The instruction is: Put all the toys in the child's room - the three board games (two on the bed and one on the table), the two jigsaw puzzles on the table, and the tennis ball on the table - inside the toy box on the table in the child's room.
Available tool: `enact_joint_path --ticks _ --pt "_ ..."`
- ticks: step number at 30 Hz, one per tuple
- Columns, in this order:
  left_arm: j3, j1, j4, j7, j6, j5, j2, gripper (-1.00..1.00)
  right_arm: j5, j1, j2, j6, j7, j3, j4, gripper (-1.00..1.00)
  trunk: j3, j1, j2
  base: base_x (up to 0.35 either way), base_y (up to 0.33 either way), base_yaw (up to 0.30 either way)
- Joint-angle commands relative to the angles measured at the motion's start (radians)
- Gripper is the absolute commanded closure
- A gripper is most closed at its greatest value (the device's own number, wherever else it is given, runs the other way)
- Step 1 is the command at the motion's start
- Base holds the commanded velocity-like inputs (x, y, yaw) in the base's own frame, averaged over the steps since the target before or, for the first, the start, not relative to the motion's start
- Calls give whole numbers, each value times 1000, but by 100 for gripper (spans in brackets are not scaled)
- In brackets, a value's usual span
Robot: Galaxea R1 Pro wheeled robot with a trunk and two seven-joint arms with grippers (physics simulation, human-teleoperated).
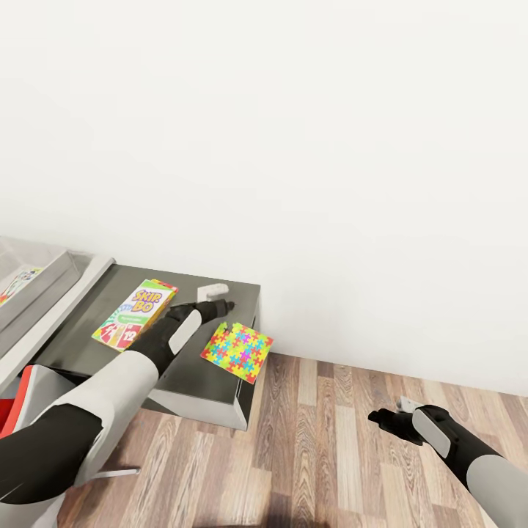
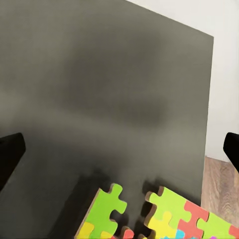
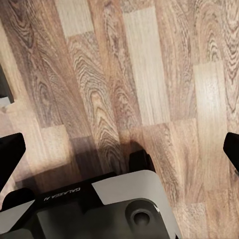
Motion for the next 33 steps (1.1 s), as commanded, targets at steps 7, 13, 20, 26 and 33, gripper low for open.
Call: enact_joint_path --ticks 7,13,20,26,33 --pt "10 1 -29 9 32 13 12 -100 -8 -1 -1 2 -5 7 -2 -100 -2 1 -2 0 0 0" --pt "53 36 -137 6 118 15 38 -100 -9 -1 -1 2 -5 6 -2 -100 -2 1 -2 0 0 0" --pt "92 122 -344 1 250 24 60 -100 -9 -1 -1 2 -5 5 -2 -100 -2 1 -2 0 0 0" --pt "118 180 -491 0 336 25 65 -100 -10 -1 -1 2 -4 4 -2 -100 -2 1 -2 0 0 0" --pt "124 197 -542 -1 395 26 66 -100 -10 -1 -1 2 -4 5 -2 -100 -1 1 -2 0 0 0"
